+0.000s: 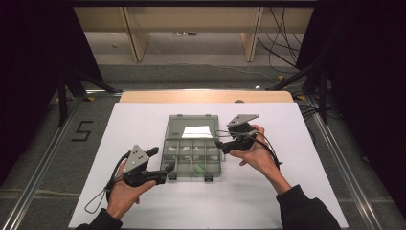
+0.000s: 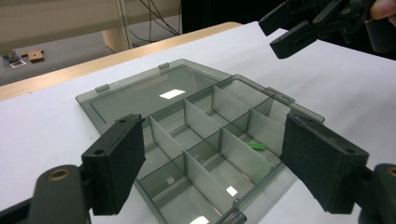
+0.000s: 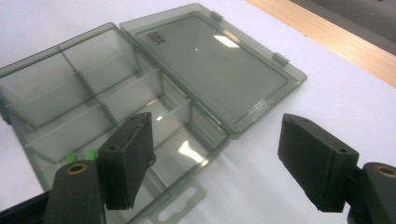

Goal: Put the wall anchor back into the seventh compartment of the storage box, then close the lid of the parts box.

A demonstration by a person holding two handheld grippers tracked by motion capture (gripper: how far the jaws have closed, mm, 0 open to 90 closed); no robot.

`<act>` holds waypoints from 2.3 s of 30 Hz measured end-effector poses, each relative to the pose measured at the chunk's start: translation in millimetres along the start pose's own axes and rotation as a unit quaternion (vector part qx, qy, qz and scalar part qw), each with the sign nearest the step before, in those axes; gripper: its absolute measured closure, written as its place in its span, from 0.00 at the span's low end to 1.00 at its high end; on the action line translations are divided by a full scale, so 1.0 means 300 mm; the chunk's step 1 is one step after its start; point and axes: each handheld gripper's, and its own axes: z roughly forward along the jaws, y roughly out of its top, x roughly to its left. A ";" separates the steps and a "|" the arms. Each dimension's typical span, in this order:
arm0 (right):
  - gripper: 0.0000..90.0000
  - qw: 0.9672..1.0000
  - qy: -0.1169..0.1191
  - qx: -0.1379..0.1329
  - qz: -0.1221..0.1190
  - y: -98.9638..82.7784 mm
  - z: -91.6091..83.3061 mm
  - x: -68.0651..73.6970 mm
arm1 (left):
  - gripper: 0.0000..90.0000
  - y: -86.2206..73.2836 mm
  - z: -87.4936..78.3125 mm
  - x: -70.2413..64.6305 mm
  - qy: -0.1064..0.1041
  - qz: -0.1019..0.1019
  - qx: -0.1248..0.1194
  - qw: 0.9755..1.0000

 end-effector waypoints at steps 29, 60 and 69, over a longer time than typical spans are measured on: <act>0.29 0.998 -0.016 -0.021 0.051 -0.034 0.029 -0.106 | 0.30 0.004 0.066 0.052 0.025 -0.018 0.107 0.994; 0.29 0.997 -0.014 -0.022 0.067 -0.035 0.095 -0.122 | 0.60 -0.040 0.111 0.096 0.027 -0.018 0.230 0.973; 0.29 0.998 -0.005 -0.004 0.057 -0.019 0.112 -0.100 | 0.69 -0.056 0.122 0.097 0.026 -0.039 0.238 0.970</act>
